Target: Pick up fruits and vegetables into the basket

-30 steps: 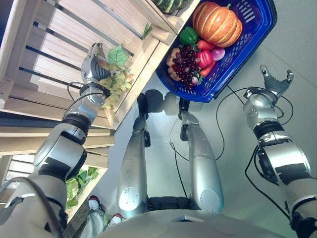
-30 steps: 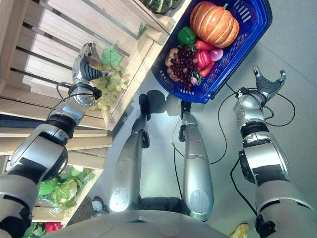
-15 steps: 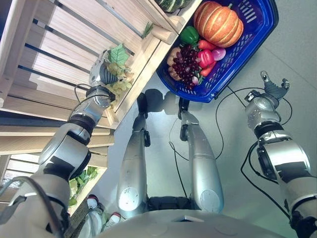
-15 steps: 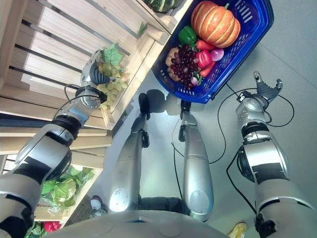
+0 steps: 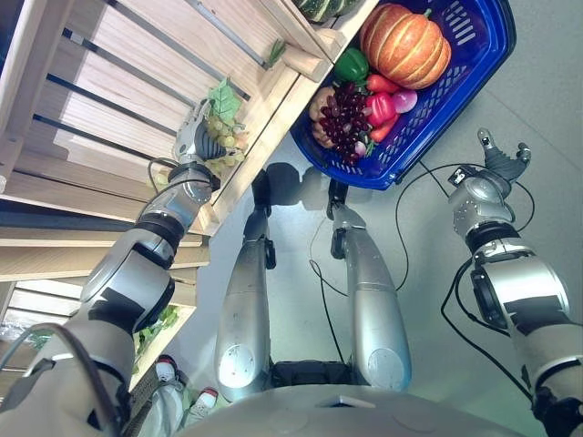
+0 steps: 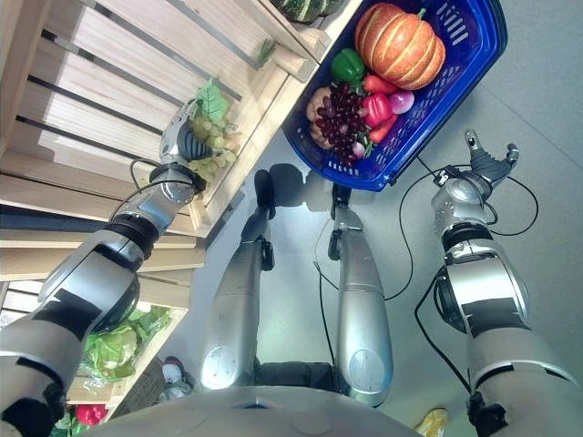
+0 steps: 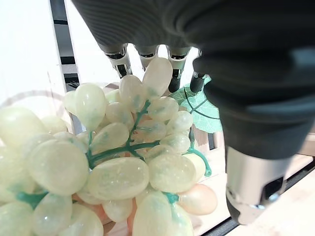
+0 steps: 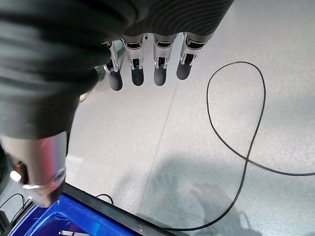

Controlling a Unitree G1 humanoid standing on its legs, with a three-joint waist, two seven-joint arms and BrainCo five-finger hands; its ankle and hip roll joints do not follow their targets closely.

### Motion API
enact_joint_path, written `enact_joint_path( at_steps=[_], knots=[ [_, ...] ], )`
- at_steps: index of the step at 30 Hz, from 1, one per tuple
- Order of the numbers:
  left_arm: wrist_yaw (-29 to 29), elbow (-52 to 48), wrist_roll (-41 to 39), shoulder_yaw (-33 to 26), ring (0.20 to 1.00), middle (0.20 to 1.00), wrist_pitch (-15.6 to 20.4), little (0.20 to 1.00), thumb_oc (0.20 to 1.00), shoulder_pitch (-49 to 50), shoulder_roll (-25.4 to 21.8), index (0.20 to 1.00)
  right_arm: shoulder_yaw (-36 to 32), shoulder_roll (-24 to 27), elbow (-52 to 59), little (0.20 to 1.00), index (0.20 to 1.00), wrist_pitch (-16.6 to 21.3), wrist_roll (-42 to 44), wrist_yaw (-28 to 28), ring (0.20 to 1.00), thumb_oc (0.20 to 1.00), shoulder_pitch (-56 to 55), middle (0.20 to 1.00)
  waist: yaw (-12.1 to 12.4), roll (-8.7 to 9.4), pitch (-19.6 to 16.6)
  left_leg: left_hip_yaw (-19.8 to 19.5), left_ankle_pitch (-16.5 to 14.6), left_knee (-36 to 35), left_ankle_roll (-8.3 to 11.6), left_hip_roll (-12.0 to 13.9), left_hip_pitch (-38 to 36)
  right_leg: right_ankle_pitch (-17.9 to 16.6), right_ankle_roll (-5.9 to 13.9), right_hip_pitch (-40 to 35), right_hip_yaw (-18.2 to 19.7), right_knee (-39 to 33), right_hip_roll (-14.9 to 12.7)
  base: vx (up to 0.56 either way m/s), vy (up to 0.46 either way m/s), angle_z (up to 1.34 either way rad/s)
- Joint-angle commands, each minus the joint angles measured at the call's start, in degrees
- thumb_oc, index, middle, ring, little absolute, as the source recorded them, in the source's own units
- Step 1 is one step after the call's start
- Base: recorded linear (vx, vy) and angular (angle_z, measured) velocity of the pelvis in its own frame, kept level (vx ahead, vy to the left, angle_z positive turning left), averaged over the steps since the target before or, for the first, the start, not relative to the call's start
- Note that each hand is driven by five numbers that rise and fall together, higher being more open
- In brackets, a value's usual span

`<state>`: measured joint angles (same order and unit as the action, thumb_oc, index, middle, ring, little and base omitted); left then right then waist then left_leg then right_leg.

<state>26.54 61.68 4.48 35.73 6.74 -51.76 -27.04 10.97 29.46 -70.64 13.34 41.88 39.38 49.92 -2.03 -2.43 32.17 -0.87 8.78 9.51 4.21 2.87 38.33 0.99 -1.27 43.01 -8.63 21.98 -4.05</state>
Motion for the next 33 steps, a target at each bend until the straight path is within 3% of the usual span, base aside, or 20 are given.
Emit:
enact_joint_path(
  at_steps=[1,12,18,22,27,33],
  knots=[
    [-3.3,9.3,-1.2,-1.7,1.000,1.000,-5.1,1.000,1.000,7.9,2.1,1.000,-2.6,-0.8,0.1,1.000,1.000,2.5,-0.1,1.6,1.000,1.000,-4.2,1.000,1.5,1.96,-2.4,2.2,-7.4,6.0,-1.80,-3.4,1.6,-2.0,5.64,-1.4,0.7,-2.9,2.0,0.00,-0.002,0.03],
    [-4.9,12.2,1.7,-1.0,1.000,1.000,-6.6,1.000,1.000,8.0,2.6,1.000,-2.5,-0.6,-0.1,1.000,1.000,2.4,-0.1,1.1,1.000,1.000,-3.8,1.000,1.3,2.34,-2.4,2.2,-7.7,6.4,-1.83,-3.4,1.5,-2.2,5.59,-1.3,0.9,-2.7,2.2,0.00,0.000,0.00],
    [13.5,6.9,4.3,-2.3,1.000,1.000,1.7,1.000,1.000,8.5,1.2,1.000,-2.2,-1.1,0.1,1.000,1.000,3.7,0.7,1.5,1.000,1.000,-5.0,1.000,2.0,2.16,-2.4,1.5,-7.8,6.5,-1.80,-3.7,1.7,-2.0,5.55,-1.3,0.8,-2.6,2.1,0.00,-0.013,0.01],
    [19.4,2.1,9.2,-3.4,1.000,1.000,3.4,1.000,1.000,10.2,0.7,1.000,-2.8,-1.7,1.2,1.000,1.000,4.6,1.3,2.2,1.000,1.000,-6.7,1.000,2.9,2.20,-2.4,0.8,-8.0,6.5,-1.82,-4.0,1.8,-2.0,5.75,-1.4,0.3,-2.7,1.7,-0.01,-0.054,0.05],
    [20.5,-1.6,11.4,-3.9,1.000,1.000,3.4,1.000,1.000,12.0,0.7,1.000,-3.6,-1.9,1.5,1.000,1.000,5.0,1.9,2.2,1.000,1.000,-7.7,1.000,3.7,2.44,-2.4,0.2,-8.1,6.0,-2.04,-4.4,1.6,-2.1,5.86,-2.0,-0.6,-3.1,1.6,0.00,-0.059,0.07],
    [16.9,-0.9,9.7,-3.3,1.000,1.000,1.9,1.000,1.000,13.8,2.0,1.000,-3.8,-1.7,1.5,1.000,1.000,4.2,1.9,1.8,1.000,1.000,-7.6,1.000,3.8,2.46,-2.4,0.2,-8.1,5.9,-2.22,-4.3,1.3,-2.1,5.89,-2.2,-0.8,-2.9,1.6,0.00,-0.005,0.01]
  ],
)
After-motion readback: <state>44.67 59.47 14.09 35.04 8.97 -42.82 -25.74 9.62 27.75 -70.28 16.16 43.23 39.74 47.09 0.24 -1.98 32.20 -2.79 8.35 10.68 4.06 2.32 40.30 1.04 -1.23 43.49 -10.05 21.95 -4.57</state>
